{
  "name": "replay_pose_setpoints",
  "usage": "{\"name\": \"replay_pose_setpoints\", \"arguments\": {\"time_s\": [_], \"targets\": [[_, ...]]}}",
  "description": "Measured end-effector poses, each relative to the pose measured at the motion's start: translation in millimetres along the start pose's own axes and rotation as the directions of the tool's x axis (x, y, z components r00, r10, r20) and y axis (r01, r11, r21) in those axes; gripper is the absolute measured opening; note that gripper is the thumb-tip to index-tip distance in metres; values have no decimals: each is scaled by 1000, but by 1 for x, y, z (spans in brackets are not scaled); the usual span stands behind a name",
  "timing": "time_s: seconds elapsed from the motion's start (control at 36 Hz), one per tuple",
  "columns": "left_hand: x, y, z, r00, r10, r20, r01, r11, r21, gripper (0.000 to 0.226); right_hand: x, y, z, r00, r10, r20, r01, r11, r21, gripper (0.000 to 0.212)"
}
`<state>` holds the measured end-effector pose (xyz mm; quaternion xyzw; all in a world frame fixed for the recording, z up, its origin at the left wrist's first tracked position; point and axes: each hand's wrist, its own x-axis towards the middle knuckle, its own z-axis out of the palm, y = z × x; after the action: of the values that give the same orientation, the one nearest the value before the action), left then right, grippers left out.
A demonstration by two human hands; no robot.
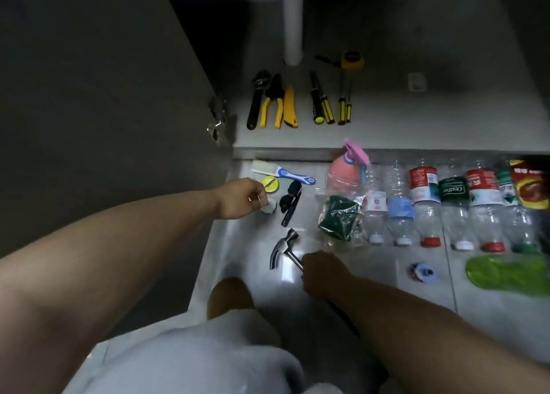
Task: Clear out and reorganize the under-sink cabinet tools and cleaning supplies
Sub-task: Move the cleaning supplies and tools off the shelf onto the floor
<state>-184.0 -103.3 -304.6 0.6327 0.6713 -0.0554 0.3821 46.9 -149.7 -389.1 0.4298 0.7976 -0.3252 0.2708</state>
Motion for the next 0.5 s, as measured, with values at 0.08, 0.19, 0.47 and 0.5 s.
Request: {"name": "replay_pose_setpoints", "arguments": {"time_s": [0.08, 0.19, 0.47, 0.5], "targets": [[15, -13, 15, 999, -28, 33, 27, 999, 43, 20, 13, 8, 10, 1000, 10, -24, -11, 997, -80, 28], [24, -19, 25, 996, -21, 86, 12, 995, 95, 23, 24, 17, 16, 997, 16, -70, -28, 986, -165, 28], [25, -2, -2, 993, 88, 83, -99, 986, 136, 20, 10, 22, 15, 980, -119, -162, 92, 982, -165, 30], [26, 1, -9, 993, 87, 76, -96, 988, 123, 19, 8, 21, 7, 970, -185, -160, 158, 973, -169, 27]]}}
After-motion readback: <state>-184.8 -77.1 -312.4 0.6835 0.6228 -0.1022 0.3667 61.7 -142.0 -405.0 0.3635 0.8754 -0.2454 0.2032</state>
